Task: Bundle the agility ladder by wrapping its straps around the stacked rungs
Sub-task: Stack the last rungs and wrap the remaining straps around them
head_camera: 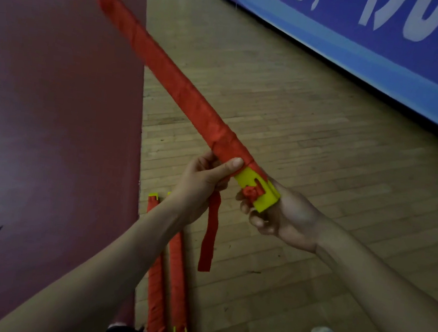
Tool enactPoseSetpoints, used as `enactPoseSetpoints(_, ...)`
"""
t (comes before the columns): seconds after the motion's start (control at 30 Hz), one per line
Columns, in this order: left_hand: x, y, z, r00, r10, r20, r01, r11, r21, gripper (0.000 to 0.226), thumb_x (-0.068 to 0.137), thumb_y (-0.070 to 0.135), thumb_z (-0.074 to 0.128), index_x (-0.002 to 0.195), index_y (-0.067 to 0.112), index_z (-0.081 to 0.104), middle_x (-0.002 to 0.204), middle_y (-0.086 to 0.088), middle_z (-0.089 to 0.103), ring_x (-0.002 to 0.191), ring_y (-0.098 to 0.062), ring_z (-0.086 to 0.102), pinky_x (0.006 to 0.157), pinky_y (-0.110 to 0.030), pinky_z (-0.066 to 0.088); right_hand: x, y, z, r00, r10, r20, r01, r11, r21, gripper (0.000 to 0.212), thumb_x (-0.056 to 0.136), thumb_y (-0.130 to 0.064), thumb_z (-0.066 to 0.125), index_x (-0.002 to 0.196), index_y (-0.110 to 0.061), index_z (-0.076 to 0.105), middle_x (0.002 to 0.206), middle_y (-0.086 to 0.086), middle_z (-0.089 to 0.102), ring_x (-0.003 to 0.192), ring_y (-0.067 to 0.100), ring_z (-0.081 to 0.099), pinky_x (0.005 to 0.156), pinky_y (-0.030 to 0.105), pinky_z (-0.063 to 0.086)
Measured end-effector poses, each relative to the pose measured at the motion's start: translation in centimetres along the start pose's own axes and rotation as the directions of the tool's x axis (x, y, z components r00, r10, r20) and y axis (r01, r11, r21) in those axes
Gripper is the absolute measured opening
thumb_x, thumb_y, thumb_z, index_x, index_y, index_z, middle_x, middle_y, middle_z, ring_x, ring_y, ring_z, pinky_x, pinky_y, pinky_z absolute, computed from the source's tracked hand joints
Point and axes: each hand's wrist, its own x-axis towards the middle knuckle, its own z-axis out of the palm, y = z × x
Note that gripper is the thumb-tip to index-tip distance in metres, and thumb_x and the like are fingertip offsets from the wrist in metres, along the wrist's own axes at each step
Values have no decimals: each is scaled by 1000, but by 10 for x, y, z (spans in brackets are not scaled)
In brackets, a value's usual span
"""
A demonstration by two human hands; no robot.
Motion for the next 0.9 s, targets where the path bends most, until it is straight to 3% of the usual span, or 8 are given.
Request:
enactPoseSetpoints(0.1, 1, -4, -3, 995, 10, -98, 4, 990, 141, 13, 79, 10, 69, 87, 6, 60, 58, 9, 52, 46, -1, 37, 45, -14, 29, -1, -1, 2, 987, -127, -97, 103, 971, -217, 69, 87, -68, 26, 104, -14, 65, 86, 12, 69, 62, 21, 62, 50, 28, 46)
enactPoseSetpoints(0.2, 0, -13, 1, 992, -2, -127, 31, 973, 227, 9, 83, 10, 70, 87, 6, 62, 64, 2, 55, 50, -4, 40, 47, -16, 31, -4, 8, 11, 946, -281, -163, 177, 868, -465, 41, 85, -57, 49, 100, -21, 61, 76, 9, 65, 54, 17, 57, 45, 28, 45)
enactPoseSetpoints(0.27, -1, -14, 5, 993, -29, -114, 55, 973, 226, 15, 84, 15, 70, 92, 4, 64, 68, -2, 54, 53, -5, 41, 50, -19, 32, -4, 13, 17, 906, -372, -202, 219, 820, -529, 27, 94, -43, 51, 98, -18, 59, 66, 4, 59, 46, 11, 49, 41, 24, 37)
enactPoseSetpoints(0.4, 1, -10, 5, 995, -52, -80, 68, 973, 220, 10, 88, 16, 65, 88, 7, 61, 56, 11, 48, 47, -1, 37, 47, -15, 31, -3, 14, 17, 852, -424, -307, 281, 865, -415, 31, 98, -38, 46, 100, -12, 62, 64, 2, 60, 40, -1, 50, 38, 13, 34)
enactPoseSetpoints(0.53, 1, -8, 4, 997, -66, 30, 60, 984, 166, 3, 90, 13, 59, 87, 12, 61, 59, 14, 51, 48, 0, 33, 47, -14, 26, -2, 12, 14, 833, -423, -356, 291, 883, -367, 33, 98, -40, 44, 104, -16, 65, 64, -1, 61, 47, -2, 55, 41, 12, 38)
enactPoseSetpoints(0.6, 2, -5, 3, 993, -68, 98, 57, 993, 107, 11, 86, 14, 57, 95, 9, 61, 60, 14, 54, 49, 0, 33, 49, -14, 24, -3, 9, 12, 828, -427, -363, 320, 892, -319, 32, 99, -38, 44, 101, -14, 65, 63, 0, 60, 44, -1, 54, 40, 13, 37)
enactPoseSetpoints(0.73, 1, -6, 1, 980, -76, 185, 77, 997, 5, 30, 86, 12, 55, 114, 3, 60, 67, 13, 53, 55, -2, 34, 52, -16, 27, -8, 3, 10, 844, -440, -308, 375, 893, -249, 37, 99, -38, 41, 92, -11, 64, 59, 7, 56, 35, 2, 42, 36, 14, 28)
enactPoseSetpoints(0.9, 1, -9, 1, 976, -69, 206, 108, 977, -184, 23, 82, 6, 65, 102, 12, 74, 72, 5, 52, 56, -3, 38, 51, -14, 31, -11, -2, 8, 912, -368, -182, 371, 929, -19, 42, 97, -42, 41, 89, -6, 60, 53, 3, 51, 32, 5, 28, 34, 15, 22)
